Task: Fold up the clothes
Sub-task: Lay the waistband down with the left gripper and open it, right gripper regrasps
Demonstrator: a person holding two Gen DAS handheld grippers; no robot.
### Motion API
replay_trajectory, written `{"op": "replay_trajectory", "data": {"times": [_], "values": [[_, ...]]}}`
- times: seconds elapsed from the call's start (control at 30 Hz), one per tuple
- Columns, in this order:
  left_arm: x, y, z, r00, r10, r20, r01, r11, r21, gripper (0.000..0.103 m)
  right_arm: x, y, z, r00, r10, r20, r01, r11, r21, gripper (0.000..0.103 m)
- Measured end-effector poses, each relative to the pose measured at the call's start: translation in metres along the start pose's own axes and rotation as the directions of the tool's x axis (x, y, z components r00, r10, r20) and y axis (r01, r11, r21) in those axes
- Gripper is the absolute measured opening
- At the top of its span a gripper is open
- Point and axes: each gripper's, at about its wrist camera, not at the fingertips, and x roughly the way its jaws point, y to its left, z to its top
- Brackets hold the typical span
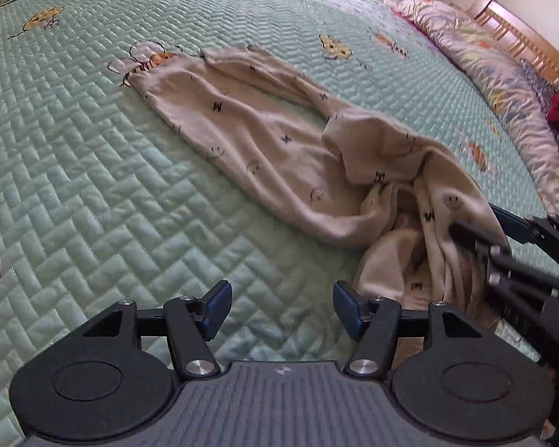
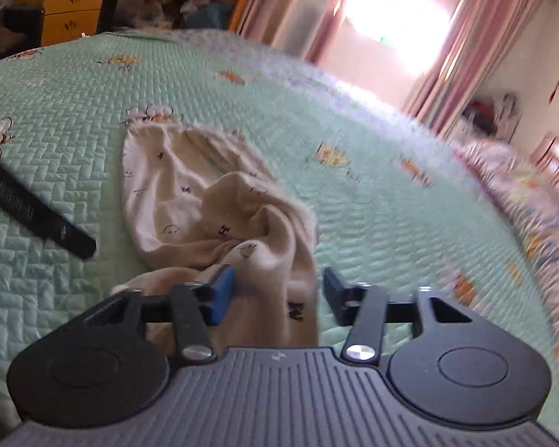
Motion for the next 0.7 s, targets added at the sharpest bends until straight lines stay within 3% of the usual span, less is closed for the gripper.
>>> {"op": "replay_trajectory", "data": {"times": [0.13, 0.27, 0.33, 0.43, 0.5, 0.6, 0.7], "values": [[0.004, -0.006, -0.001, 1.000, -0.001, -0.004, 0.002, 1.000, 0.017, 0.063, 0.007, -0.007, -0.004, 1.000, 0.002, -0.030, -0.001, 0.998, 0.063, 0.017], [0.008, -0.011, -0.004, 1.000, 0.015, -0.015, -0.015, 0.999, 0.041, 0.063, 0.002, -0.031, -0.007, 1.000, 0.015, -0.020, -0.011, 0.988, 0.156, 0.014], [0.008, -0.013, -0.004, 1.000, 0.018, -0.018, -0.017, 0.999, 0.048, 0.064, -0.005, -0.053, -0.006, 0.999, 0.025, 0.024, -0.030, 0.971, 0.235, 0.012], [0.008, -0.017, -0.002, 1.000, 0.017, -0.008, -0.017, 0.998, 0.058, 0.064, -0.016, -0.105, -0.021, 0.995, 0.051, 0.083, -0.084, 0.882, 0.463, 0.012], [0.008, -0.026, 0.003, 1.000, -0.003, 0.003, 0.003, 0.998, 0.067, 0.064, -0.013, -0.131, -0.043, 0.997, 0.039, 0.070, -0.072, 0.818, 0.571, 0.012], [0.008, -0.049, 0.011, 0.999, -0.037, 0.028, 0.034, 0.993, 0.112, 0.064, -0.009, -0.141, -0.075, 0.992, 0.085, 0.090, -0.122, 0.753, 0.647, 0.012], [0.008, -0.091, 0.013, 0.996, -0.051, 0.080, 0.031, 0.971, 0.235, 0.065, -0.011, -0.140, -0.094, 0.981, 0.121, 0.151, -0.193, 0.694, 0.694, 0.012]]}}
